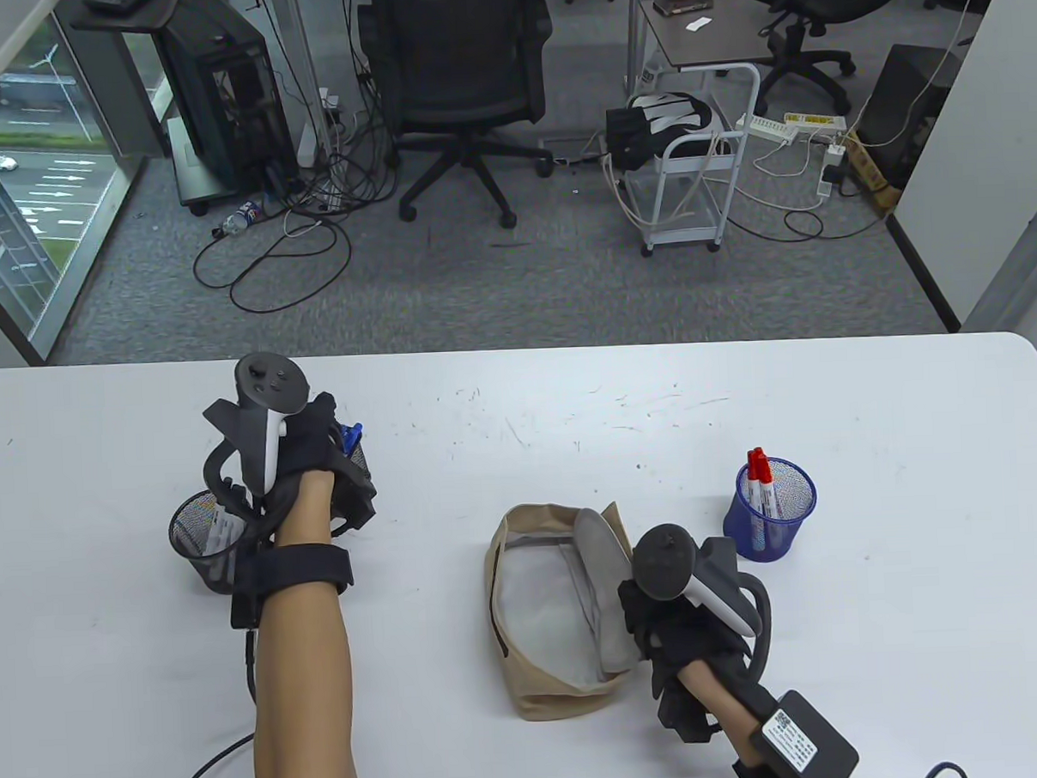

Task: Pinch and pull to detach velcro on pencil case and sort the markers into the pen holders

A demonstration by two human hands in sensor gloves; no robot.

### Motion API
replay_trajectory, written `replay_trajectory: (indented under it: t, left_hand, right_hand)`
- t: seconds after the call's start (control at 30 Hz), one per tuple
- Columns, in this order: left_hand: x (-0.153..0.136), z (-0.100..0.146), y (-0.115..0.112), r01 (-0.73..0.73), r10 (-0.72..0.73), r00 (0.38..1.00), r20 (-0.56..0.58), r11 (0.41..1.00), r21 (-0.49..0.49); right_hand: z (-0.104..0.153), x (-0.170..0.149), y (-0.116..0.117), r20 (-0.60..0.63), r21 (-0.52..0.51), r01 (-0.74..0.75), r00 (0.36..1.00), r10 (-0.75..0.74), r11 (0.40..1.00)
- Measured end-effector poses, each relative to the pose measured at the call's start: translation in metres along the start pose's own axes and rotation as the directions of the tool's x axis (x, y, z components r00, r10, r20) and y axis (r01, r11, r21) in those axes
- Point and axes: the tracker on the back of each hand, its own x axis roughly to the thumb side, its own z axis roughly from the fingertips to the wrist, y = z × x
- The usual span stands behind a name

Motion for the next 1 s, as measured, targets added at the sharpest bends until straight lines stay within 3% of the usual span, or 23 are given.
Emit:
replay_trajectory:
  t: [0.2, 0.37, 0.5, 0.73, 0.87, 1.0]
  left_hand:
    - [0.011, 0.033, 0.001, 0.077, -0.076, 0.988, 0.138, 0.997, -0.006]
    - [0.016, 0.081, -0.014, 0.206, -0.194, 0.933, 0.303, 0.978, -0.009]
    - [0.008, 0.119, -0.036, 0.291, -0.259, 0.866, 0.427, 0.957, -0.009]
    - [-0.019, 0.16, -0.086, 0.422, -0.325, 0.75, 0.576, 0.906, -0.039]
    - [-0.035, 0.169, -0.11, 0.46, -0.294, 0.766, 0.572, 0.872, -0.168]
    - [-0.048, 0.174, -0.129, 0.514, -0.313, 0.74, 0.595, 0.834, -0.2]
  right_hand:
    - [0.0, -0.001, 0.0, -0.002, -0.002, -0.001, 1.0, 0.001, 1.0]
    - [0.0, -0.001, 0.0, -0.005, 0.001, 0.007, 1.0, -0.007, 1.0]
    - [0.0, -0.001, 0.0, -0.007, 0.003, 0.009, 1.0, -0.009, 1.0]
    - [0.001, -0.002, 0.0, -0.011, 0.002, 0.009, 1.0, -0.009, 1.0]
    - [0.0, -0.002, 0.0, -0.012, 0.003, 0.009, 1.0, -0.009, 1.0]
    - [0.0, -0.001, 0.0, -0.014, 0.002, 0.006, 1.0, -0.006, 1.0]
